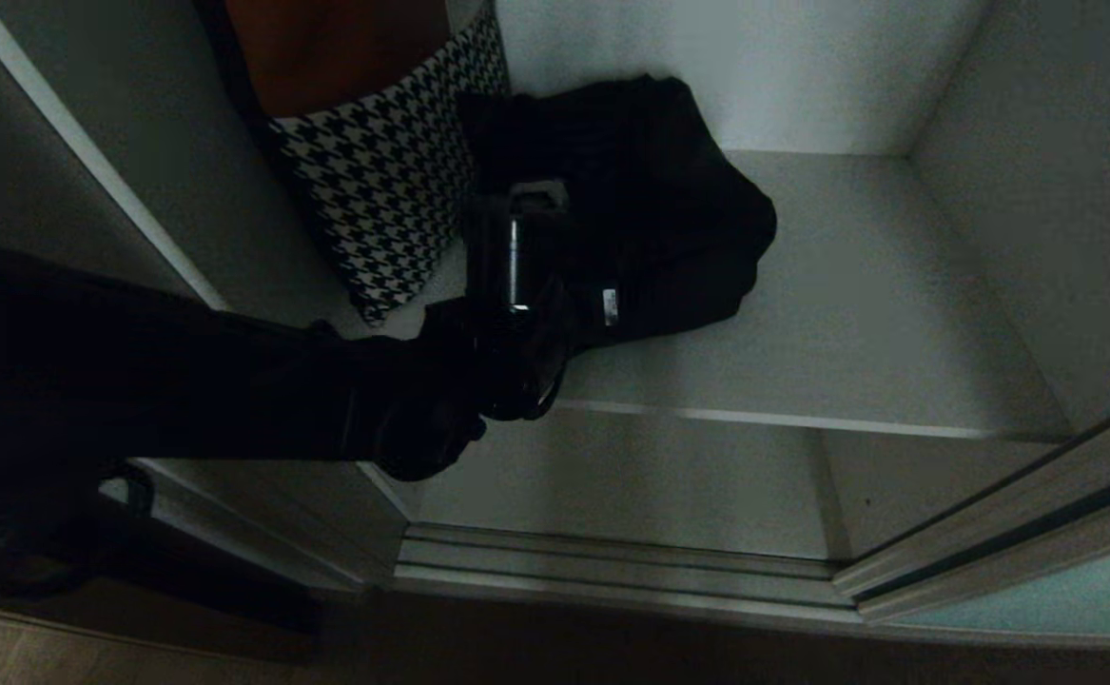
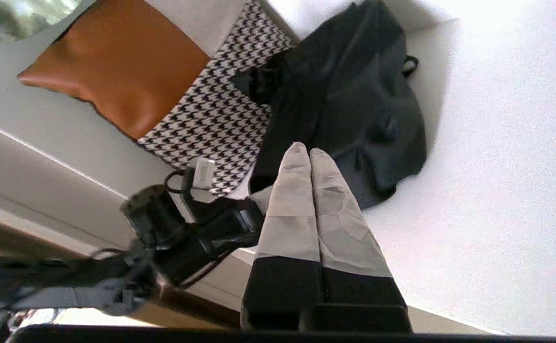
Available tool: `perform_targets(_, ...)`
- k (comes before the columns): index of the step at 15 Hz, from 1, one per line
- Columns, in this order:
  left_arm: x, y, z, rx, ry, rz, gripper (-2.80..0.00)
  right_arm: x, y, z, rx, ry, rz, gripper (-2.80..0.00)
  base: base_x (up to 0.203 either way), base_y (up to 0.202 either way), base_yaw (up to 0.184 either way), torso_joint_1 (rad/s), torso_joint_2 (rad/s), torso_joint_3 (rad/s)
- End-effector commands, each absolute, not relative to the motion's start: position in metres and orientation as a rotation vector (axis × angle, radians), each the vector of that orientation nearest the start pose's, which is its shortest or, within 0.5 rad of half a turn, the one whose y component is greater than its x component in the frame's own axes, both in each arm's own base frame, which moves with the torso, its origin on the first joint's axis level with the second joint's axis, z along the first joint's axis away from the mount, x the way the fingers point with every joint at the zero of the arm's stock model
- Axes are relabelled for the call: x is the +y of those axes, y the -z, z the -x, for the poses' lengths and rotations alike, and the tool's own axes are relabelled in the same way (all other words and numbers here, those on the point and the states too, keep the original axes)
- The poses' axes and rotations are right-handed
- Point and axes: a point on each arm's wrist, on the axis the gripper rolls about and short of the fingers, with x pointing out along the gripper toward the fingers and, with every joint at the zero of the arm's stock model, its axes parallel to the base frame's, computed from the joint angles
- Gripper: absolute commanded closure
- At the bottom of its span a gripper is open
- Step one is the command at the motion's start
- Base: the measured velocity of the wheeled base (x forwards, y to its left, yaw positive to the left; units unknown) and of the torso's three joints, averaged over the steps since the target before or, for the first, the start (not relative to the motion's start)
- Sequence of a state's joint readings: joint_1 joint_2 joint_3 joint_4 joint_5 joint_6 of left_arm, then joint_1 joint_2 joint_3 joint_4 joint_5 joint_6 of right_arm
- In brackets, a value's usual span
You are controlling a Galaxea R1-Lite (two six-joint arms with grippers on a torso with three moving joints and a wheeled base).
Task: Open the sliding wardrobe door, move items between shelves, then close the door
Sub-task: Place the bag on the higher shelf
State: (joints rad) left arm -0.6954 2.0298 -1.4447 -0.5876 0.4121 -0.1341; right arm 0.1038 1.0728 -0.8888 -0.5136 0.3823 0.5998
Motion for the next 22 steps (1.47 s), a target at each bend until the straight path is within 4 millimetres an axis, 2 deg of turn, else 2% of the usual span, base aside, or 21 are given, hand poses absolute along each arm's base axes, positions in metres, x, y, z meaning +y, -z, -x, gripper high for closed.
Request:
perform_targets(1,-0.271,-0.214,-0.350,-0.040,0.264,0.100,0.00,0.022,-0.339,-0.131,-0.185,-0.571,-0.537,0.00,0.000,0.000,0.000,0.000,0.00,0.000)
perform_targets(3,-0.273,-0.221,-0.359,-0.181,0.222,0.086,0.00,0.022,-0.337,-0.126,-0.188,-0.574,-0.534,0.00,0.000,0.000,0.000,0.000,0.00,0.000)
perform_targets(5,-0.264,-0.250,-0.347,-0.237,0.213,0.121,0.00,0.021,-0.338,-0.119,-0.195,-0.580,-0.532,0.00,0.000,0.000,0.000,0.000,0.00,0.000)
perform_targets(8,-0.251,-0.304,-0.303,-0.323,0.243,0.184,0.00,0.021,-0.332,-0.106,-0.195,-0.589,-0.531,0.00,0.000,0.000,0.000,0.000,0.00,0.000)
perform_targets(11,-0.246,-0.335,-0.234,-0.294,0.351,0.204,0.00,0.021,-0.328,-0.091,-0.146,-0.607,-0.536,0.00,0.000,0.000,0.000,0.000,0.00,0.000)
perform_targets(12,-0.243,-0.337,-0.211,-0.252,0.397,0.193,0.00,0.021,-0.326,-0.084,-0.116,-0.636,-0.536,0.00,0.000,0.000,0.000,0.000,0.00,0.000)
perform_targets(14,-0.236,-0.326,-0.182,-0.143,0.411,0.151,0.00,0.021,-0.319,-0.071,-0.060,-0.667,-0.534,0.00,0.000,0.000,0.000,0.000,0.00,0.000)
perform_targets(17,-0.211,-0.314,-0.161,-0.091,0.314,0.116,0.00,0.018,-0.307,-0.050,-0.005,-0.658,-0.543,0.00,0.000,0.000,0.000,0.000,0.00,0.000)
perform_targets(20,-0.179,-0.293,-0.144,-0.050,0.214,0.049,0.00,0.013,-0.294,-0.018,-0.017,-0.662,-0.538,0.00,0.000,0.000,0.000,0.000,0.00,0.000)
perform_targets(22,-0.147,-0.284,-0.136,-0.047,0.128,0.025,0.00,0.009,-0.278,0.007,-0.013,-0.656,-0.540,0.00,0.000,0.000,0.000,0.000,0.00,0.000)
